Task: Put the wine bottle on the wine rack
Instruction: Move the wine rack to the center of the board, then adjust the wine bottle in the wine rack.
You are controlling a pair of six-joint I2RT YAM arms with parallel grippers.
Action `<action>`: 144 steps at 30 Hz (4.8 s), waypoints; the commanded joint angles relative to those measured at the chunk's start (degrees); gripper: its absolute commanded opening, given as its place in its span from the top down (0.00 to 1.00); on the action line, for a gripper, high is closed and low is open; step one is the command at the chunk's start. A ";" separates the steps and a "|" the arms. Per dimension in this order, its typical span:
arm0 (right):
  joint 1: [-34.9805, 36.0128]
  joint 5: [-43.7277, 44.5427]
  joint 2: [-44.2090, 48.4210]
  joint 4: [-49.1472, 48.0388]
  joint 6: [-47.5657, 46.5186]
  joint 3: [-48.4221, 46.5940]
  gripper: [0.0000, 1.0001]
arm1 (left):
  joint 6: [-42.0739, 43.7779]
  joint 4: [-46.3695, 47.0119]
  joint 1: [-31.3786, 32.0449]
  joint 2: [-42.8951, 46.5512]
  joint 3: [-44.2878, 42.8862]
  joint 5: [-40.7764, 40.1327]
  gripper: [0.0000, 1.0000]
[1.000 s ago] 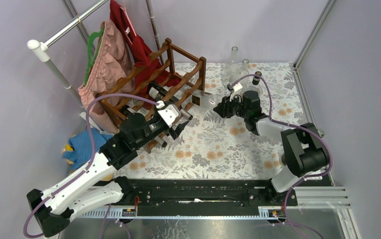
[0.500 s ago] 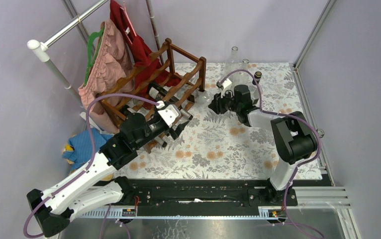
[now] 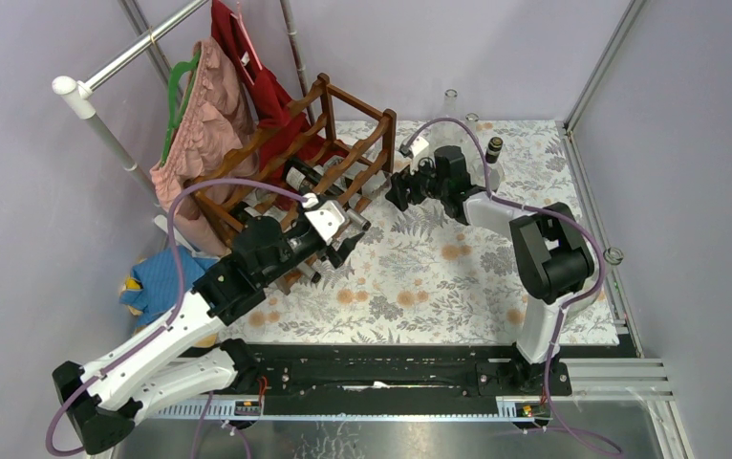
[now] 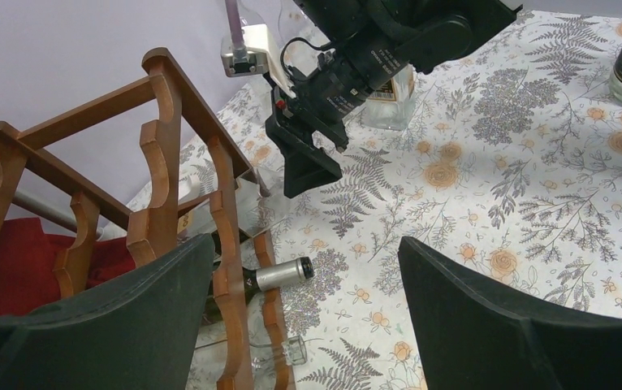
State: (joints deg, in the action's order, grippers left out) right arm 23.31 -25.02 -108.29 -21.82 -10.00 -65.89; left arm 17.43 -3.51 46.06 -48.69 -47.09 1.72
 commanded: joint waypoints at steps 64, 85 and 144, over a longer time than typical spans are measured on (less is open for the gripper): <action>-5.10 -17.68 40.82 23.37 -6.53 16.76 0.10 | -3.30 -42.73 -18.56 -41.28 -45.18 16.53 0.87; 4.45 12.51 13.61 16.23 7.02 2.73 0.18 | -9.67 -28.80 -18.56 -27.40 -31.91 15.66 0.28; 4.46 3.51 4.58 9.29 5.24 9.27 1.00 | -6.06 -2.65 -18.93 -1.24 -4.20 9.60 0.16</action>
State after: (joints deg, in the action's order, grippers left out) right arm 27.22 -18.39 -100.73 -12.21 -5.91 -56.97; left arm 10.09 -9.87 27.27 -50.22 -51.62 11.60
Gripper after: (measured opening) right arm 0.352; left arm 0.841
